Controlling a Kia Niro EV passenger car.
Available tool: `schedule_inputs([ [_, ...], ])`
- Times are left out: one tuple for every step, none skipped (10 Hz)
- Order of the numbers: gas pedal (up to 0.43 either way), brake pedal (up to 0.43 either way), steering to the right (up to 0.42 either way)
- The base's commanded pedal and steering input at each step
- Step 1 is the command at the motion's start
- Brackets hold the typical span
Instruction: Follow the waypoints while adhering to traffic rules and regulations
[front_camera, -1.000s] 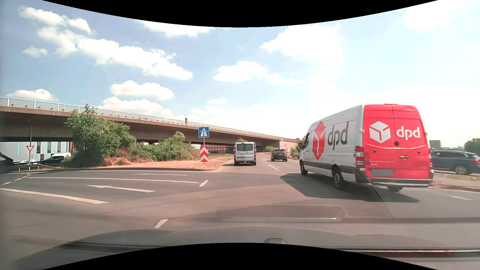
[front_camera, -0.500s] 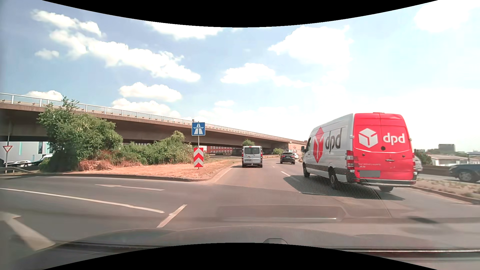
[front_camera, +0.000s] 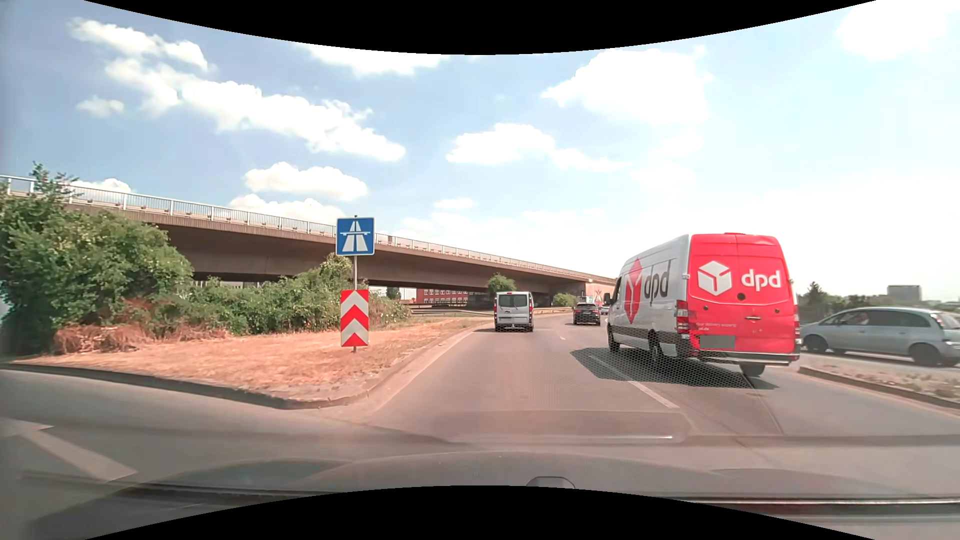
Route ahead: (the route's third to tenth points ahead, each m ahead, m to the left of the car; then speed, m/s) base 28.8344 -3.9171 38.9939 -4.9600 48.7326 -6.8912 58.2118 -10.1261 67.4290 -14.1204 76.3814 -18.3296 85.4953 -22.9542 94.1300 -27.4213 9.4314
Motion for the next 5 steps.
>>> schedule_inputs([
  [0.240, 0.000, -0.008],
  [0.240, 0.000, -0.008],
  [0.240, 0.000, -0.007],
  [0.240, 0.000, -0.007],
  [0.248, 0.000, -0.006],
])
